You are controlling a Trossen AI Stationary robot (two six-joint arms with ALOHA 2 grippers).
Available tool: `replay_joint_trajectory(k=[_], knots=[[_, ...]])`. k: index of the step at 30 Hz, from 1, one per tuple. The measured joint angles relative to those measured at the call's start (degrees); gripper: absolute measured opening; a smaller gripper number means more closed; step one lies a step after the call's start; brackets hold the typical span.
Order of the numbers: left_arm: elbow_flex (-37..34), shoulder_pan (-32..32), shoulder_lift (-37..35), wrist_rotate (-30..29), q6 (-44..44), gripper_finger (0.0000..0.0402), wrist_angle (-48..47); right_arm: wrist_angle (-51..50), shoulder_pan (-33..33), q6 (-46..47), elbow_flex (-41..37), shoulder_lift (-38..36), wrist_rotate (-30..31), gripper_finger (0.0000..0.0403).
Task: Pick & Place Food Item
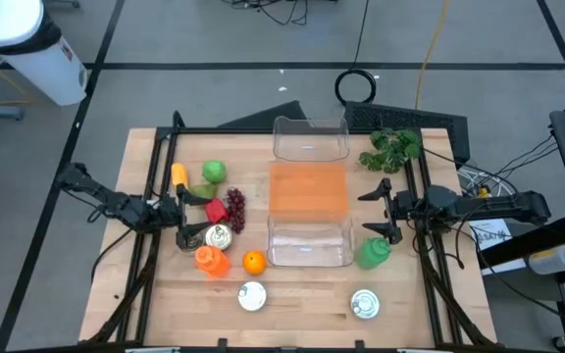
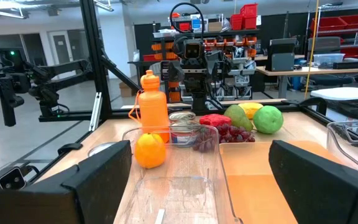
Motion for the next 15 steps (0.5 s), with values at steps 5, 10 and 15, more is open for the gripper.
replay_joint_trajectory(k=[5, 10, 15], knots=[[0.01, 0.01, 0.00, -0.01, 0.00, 0.0333, 0.00, 0.00, 0.00, 0.00, -0.01, 0.02, 0.01, 0.0359], [0.01, -0.01, 0.02, -0.01, 0.01, 0.0333, 0.00, 0.00, 0.00, -0.01, 0.01, 0.02, -0.01, 0.0359], [0.00, 0.01, 0.01, 0.01, 0.00, 0.0333, -0.01, 1.20, 0.00, -0.01, 0.00, 0.02, 0.01, 0.0359]])
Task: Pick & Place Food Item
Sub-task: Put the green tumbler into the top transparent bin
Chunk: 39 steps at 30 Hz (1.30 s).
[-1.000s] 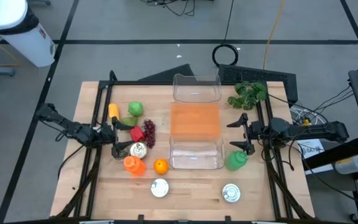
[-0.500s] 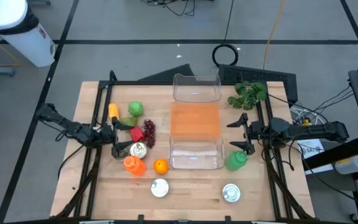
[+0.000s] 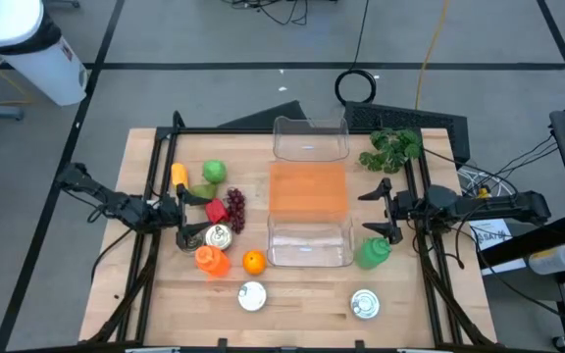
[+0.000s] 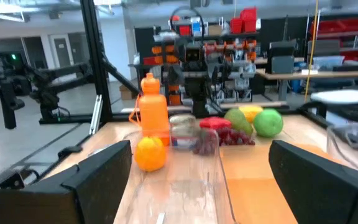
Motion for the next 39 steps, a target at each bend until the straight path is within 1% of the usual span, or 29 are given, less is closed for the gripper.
replay_joint_trajectory(k=[5, 9, 14, 17, 19, 21, 23, 27, 28, 31, 33, 35, 37, 39], knots=[[0.01, -0.01, -0.01, -0.02, 0.01, 0.0333, -0.01, 4.68, 0.00, 0.56, 0.01, -0.02, -0.02, 0.0359], [0.00, -0.01, 0.00, -0.01, 0.00, 0.0333, 0.00, 10.62, 0.00, 7.94, -0.01, -0.01, -0.02, 0.0359], [0.01, 0.00, 0.00, -0.02, 0.01, 0.0333, 0.01, 15.37, 0.00, 10.12, -0.01, 0.06, 0.13, 0.0359], [0.00, -0.02, 0.00, -0.02, 0.01, 0.0333, 0.01, 17.16, 0.00, 15.87, -0.01, 0.15, -0.02, 0.0359], [0.00, 0.00, 0.00, -0.01, 0.00, 0.0333, 0.00, 17.32, 0.00, 22.23, -0.01, 0.13, -1.11, 0.0359], [-0.01, 0.00, -0.01, -0.02, 0.01, 0.0333, 0.01, 17.56, 0.02, 23.50, -0.01, 0.22, -1.61, 0.0359], [0.01, -0.02, -0.01, -0.02, 0.01, 0.0333, 0.01, 17.55, 0.02, 22.60, -0.01, 0.21, 0.47, 0.0359], [0.01, -0.01, -0.01, -0.02, 0.00, 0.0333, 0.01, 16.16, 0.00, 20.66, -0.01, 0.20, 10.32, 0.0359], [0.01, -0.02, -0.01, -0.01, 0.01, 0.0333, 0.01, 14.99, 0.00, 21.25, -0.01, 0.20, 11.88, 0.0359], [0.01, 0.00, -0.01, 0.00, 0.01, 0.0333, -0.01, 12.18, 0.01, 25.76, -0.01, 0.36, 13.77, 0.0359], [0.00, 0.00, -0.01, -0.01, 0.01, 0.0333, 0.01, 12.47, -0.07, 28.24, -0.01, 0.68, 13.66, 0.0359], [0.01, 0.00, -0.01, -0.01, 0.00, 0.0333, 0.01, 15.21, -0.07, 27.73, 0.20, 0.99, 12.06, 0.0359], [0.00, -0.01, -0.01, -0.01, 0.01, 0.0333, 0.01, 17.16, -0.03, 25.72, 1.42, 1.29, 6.85, 0.0359], [0.00, -0.01, -0.01, 0.00, -0.01, 0.0333, 0.01, 17.29, 0.88, 21.48, 3.88, 2.41, 2.69, 0.0359]])
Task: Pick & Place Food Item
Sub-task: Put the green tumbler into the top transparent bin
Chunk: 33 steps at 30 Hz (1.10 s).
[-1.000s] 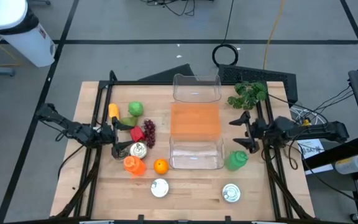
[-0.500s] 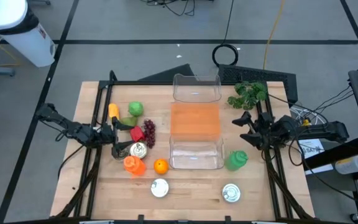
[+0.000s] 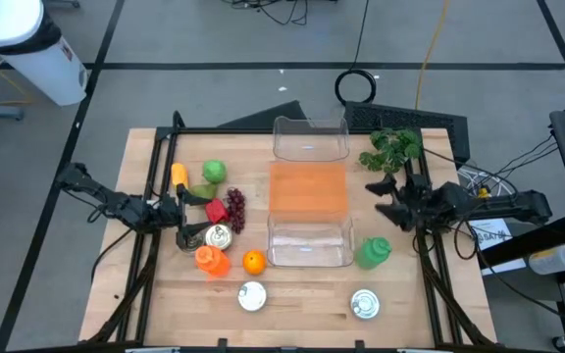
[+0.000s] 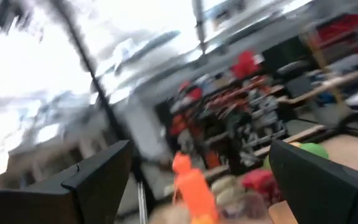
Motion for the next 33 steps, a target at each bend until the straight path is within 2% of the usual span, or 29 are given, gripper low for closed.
replay_joint_trajectory(k=[3, 5, 9, 12, 15, 18, 23, 29, 33], knots=[[0.01, -0.01, 0.02, 0.00, 0.00, 0.0333, 0.00, -4.82, 4.42, -8.25, 6.79, 4.36, -2.68, 0.0359], [0.00, 0.01, 0.00, 0.00, 0.00, 0.0333, 0.00, -9.69, 7.93, -12.84, 13.67, 8.41, -1.56, 0.0359], [0.01, 0.00, 0.02, 0.02, 0.02, 0.0333, -0.01, -34.75, 13.62, -17.35, 30.25, 18.19, 5.32, 0.0359], [0.01, -0.01, 0.00, -0.01, 0.00, 0.0333, 0.04, -55.72, 17.73, -16.03, 42.14, 25.68, 10.92, 0.0359], [0.00, 0.00, 0.00, -0.02, 0.00, 0.0333, 0.07, -74.69, 21.01, -10.84, 51.14, 32.70, 15.96, 0.0359], [0.01, -0.01, 0.00, -0.04, 0.02, 0.0333, 0.04, -89.16, 22.93, -4.85, 56.41, 37.96, 16.83, 0.0359], [0.01, 0.01, 0.00, -0.03, 0.02, 0.0333, 0.03, -100.90, 25.15, 5.91, 59.58, 41.83, 15.54, 0.0359], [0.01, 0.00, 0.00, -0.02, 0.02, 0.0333, 0.04, -102.86, 26.61, 13.99, 58.57, 42.20, 11.38, 0.0359], [0.00, 0.00, 0.00, -0.03, 0.01, 0.0333, 0.03, -103.18, 27.69, 14.95, 58.33, 42.16, 9.54, 0.0359]])
